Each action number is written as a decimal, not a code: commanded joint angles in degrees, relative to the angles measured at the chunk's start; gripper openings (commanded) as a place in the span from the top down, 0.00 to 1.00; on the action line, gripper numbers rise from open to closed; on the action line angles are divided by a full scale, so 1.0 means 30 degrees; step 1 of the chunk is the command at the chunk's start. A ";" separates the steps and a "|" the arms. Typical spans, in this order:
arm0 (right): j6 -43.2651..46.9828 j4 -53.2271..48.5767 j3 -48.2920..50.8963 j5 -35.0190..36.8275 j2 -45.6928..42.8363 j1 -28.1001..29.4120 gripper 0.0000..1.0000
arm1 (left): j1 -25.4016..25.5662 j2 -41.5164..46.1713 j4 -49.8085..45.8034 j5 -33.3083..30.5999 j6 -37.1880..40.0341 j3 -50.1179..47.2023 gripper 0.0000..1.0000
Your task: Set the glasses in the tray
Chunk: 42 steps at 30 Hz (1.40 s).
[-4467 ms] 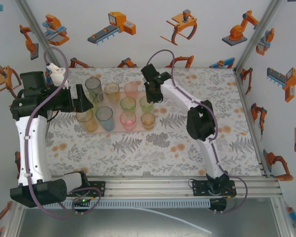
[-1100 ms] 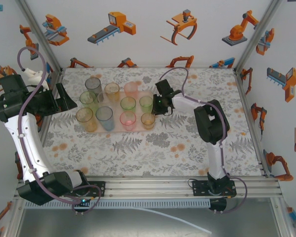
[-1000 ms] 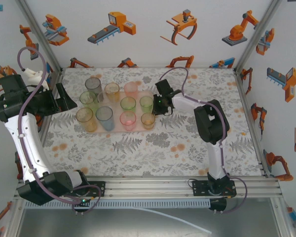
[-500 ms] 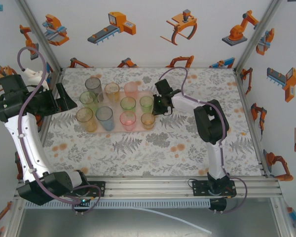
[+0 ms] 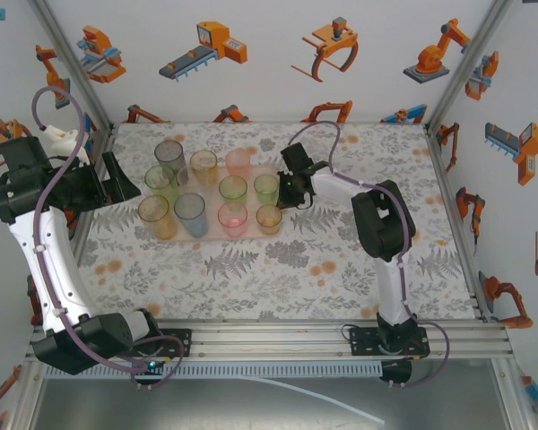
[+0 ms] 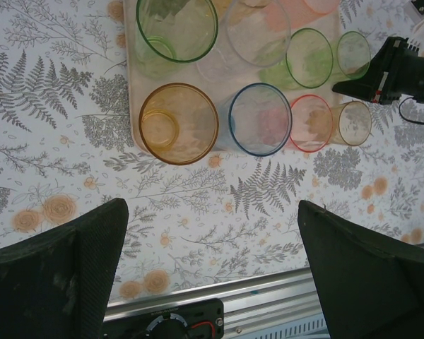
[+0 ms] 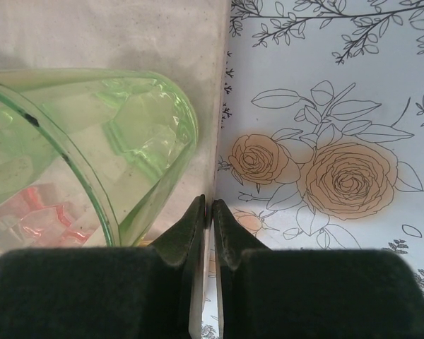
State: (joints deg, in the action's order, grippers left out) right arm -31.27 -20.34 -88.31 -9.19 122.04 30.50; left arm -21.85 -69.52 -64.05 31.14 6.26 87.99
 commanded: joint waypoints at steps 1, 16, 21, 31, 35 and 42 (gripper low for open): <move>0.0520 -0.1186 -0.0493 0.0815 0.0516 -0.0119 0.89 | -0.0156 0.0379 0.0071 0.0428 0.0255 -0.0178 0.03; 0.0521 -0.1570 -0.0353 0.1640 0.0451 -0.0177 0.97 | -0.0159 0.0441 0.0127 0.0493 0.0201 -0.0221 0.03; 0.0500 -0.1570 -0.0107 0.1856 0.0336 -0.0263 0.99 | -0.0159 0.0451 0.0125 0.0491 0.0218 -0.0209 0.03; 0.0427 -0.1250 0.0699 0.2126 -0.0251 -0.0724 1.00 | -0.0159 0.0582 0.0133 0.0520 0.0168 -0.0296 0.03; 0.0457 -0.1222 0.1003 0.2183 -0.0499 -0.0978 1.00 | -0.0159 0.0625 0.0112 0.0516 0.0132 -0.0324 0.03; 0.0520 -0.1030 0.1561 0.2199 -0.0820 -0.1391 1.00 | -0.0159 0.0675 0.0112 0.0574 0.0102 -0.0442 0.03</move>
State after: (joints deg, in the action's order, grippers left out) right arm -31.66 -18.94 -85.91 -8.32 120.77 29.12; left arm -21.85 -68.66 -63.88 31.38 6.26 87.50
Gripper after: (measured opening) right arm 0.005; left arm 0.971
